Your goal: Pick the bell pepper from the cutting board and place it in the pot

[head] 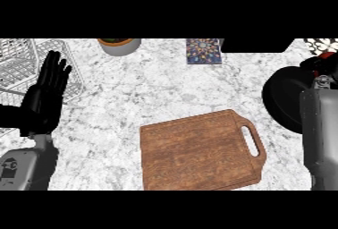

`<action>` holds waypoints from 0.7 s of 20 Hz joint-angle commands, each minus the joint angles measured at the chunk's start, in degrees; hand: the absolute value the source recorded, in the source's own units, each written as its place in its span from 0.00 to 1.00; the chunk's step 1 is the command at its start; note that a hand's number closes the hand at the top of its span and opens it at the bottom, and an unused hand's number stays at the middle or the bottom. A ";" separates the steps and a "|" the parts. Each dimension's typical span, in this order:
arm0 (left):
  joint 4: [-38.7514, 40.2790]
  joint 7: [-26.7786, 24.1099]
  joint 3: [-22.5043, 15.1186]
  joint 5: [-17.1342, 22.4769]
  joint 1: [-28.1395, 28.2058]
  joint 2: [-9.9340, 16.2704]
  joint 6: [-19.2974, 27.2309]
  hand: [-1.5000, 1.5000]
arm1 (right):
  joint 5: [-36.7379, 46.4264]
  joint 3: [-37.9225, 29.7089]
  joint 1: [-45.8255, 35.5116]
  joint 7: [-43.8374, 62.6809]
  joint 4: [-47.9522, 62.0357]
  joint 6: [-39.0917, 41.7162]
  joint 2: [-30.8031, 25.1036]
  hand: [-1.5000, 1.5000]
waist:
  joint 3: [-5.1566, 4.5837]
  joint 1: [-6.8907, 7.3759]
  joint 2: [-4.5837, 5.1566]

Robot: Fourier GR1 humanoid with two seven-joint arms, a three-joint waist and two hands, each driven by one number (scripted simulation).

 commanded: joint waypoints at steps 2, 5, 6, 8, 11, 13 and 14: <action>4.38 -0.71 1.79 0.20 -4.24 0.76 -0.87 0.50 | -4.01 -2.64 5.66 -0.75 -1.13 -2.68 -2.58 1.00 | -0.01 0.25 0.24; 2.12 -2.12 -0.43 -1.51 0.25 -1.04 -0.30 0.50 | -8.88 -7.17 5.76 -3.45 5.38 -4.52 -4.74 1.00 | 0.01 0.55 0.31; 2.75 -1.46 -0.17 -1.15 -2.07 -1.20 -0.03 0.50 | -7.01 -4.97 6.93 -0.55 4.58 -2.57 -0.67 1.00 | 0.00 0.44 0.27; -1.09 0.63 -0.39 -0.06 -0.92 -0.99 -0.48 0.50 | -14.23 -10.53 4.34 -2.64 7.96 -7.63 -1.90 1.00 | 0.07 1.01 0.33; 0.39 -2.06 -0.25 -1.01 0.82 -1.71 -0.04 0.50 | -21.12 -12.92 3.84 -4.75 6.57 -8.22 -0.48 0.00 | 0.04 0.86 0.26; -2.60 1.89 0.52 0.67 -0.44 0.32 -1.58 0.50 | -24.34 -13.47 3.95 -9.86 13.09 -13.33 -1.45 0.00 | 0.08 1.36 0.36; -2.06 -2.01 0.24 -0.22 3.87 -0.40 -2.13 0.50 | -26.93 -13.01 6.17 -13.57 11.59 -11.69 -2.00 0.00 | 0.03 1.04 0.25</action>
